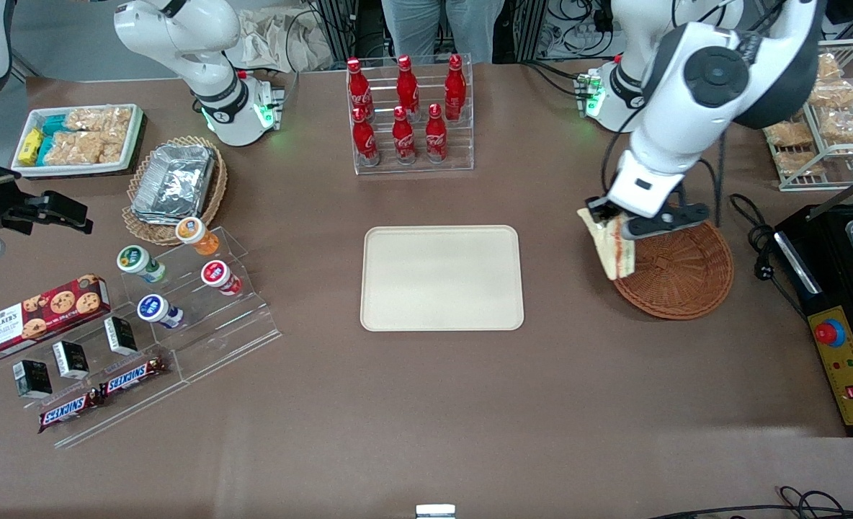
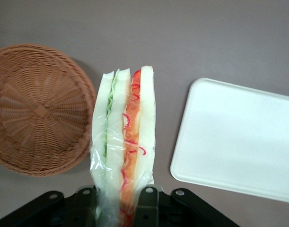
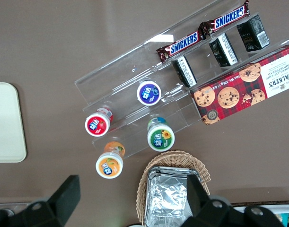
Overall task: Place sandwich from basket to tray
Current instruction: 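Lift the sandwich out of the basket with the left gripper, then carry the sandwich over the cream tray with the left gripper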
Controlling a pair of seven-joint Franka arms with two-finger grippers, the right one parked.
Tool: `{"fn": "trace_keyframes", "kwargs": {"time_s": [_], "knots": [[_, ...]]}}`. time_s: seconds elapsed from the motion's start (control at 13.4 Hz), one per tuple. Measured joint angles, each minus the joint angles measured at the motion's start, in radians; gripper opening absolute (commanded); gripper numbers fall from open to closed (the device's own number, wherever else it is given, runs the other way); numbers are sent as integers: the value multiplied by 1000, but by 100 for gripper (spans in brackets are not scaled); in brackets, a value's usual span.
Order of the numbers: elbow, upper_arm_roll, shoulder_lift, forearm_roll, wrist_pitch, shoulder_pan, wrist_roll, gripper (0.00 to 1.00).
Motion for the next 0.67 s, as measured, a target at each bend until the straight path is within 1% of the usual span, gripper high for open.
{"fn": "trace_keyframes", "kwargs": {"time_s": [0.15,0.3,0.45,0.67], "knots": [[66,0,49,-9,-22,-39,50,0],[185,0,128,-40,-122,-63,92,0],[288,-7,206,-44,-169,-95,95,0],[326,-28,254,-45,-152,-119,102,0]]}}
